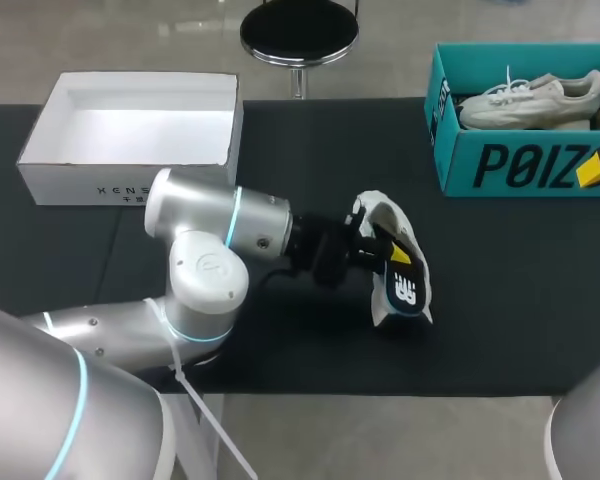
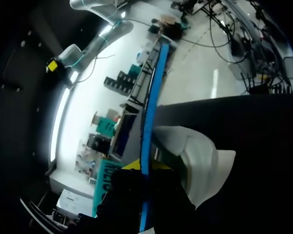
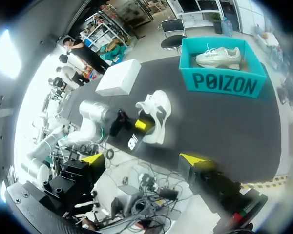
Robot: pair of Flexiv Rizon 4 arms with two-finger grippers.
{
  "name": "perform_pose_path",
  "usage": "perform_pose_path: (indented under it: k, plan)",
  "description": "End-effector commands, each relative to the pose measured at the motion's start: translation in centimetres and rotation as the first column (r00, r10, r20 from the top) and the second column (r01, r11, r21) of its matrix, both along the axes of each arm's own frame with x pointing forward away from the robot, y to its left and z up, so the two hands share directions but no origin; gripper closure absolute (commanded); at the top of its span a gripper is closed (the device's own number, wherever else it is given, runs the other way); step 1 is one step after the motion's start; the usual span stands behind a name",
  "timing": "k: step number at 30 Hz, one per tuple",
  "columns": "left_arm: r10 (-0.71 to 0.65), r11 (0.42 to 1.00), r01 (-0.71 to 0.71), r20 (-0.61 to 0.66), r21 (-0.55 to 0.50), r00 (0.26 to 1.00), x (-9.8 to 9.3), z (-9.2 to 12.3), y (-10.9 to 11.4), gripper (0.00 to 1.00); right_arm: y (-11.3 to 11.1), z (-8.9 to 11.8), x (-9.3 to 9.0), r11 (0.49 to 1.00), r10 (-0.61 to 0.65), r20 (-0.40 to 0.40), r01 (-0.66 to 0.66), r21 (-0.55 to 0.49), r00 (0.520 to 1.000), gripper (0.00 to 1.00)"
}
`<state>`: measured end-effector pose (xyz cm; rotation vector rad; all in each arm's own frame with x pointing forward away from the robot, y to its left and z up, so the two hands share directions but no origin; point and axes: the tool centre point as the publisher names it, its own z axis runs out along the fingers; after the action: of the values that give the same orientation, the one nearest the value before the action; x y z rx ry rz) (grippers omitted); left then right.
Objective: Take the shoe out of the shoebox, open the shoe tongue, remove and reinsert the insole, then place the shoe into the shoebox
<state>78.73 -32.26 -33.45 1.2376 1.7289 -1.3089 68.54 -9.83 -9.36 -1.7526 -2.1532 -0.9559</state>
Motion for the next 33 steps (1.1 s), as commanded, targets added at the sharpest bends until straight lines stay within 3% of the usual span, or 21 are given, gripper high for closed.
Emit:
perform_pose_path:
  k: [1,11,23,33]
  plan:
    - [0.015,1.000,-0.015,-0.005,-0.005,1.000,0.1,0.4,0.0,1.00,0.1,0.0,0.2,1.000,0.001,-0.005,-0.002,-0.002,1.000,0.00]
    - [0.036,0.999,-0.037,-0.050,-0.035,0.998,-0.6,1.8,0.2,1.00,0.1,0.0,0.2,1.000,0.001,-0.005,-0.002,-0.002,1.000,0.00]
    - [0.027,0.996,-0.034,-0.087,-0.082,0.996,-3.0,3.2,0.2,1.00,0.1,0.0,0.2,1.000,0.001,-0.005,-0.002,-0.002,1.000,0.00]
    - [0.047,0.992,-0.064,-0.145,-0.109,0.988,-4.3,2.3,-0.4,1.00,0.1,0.0,0.2,1.000,0.001,-0.005,-0.002,-0.002,1.000,0.00]
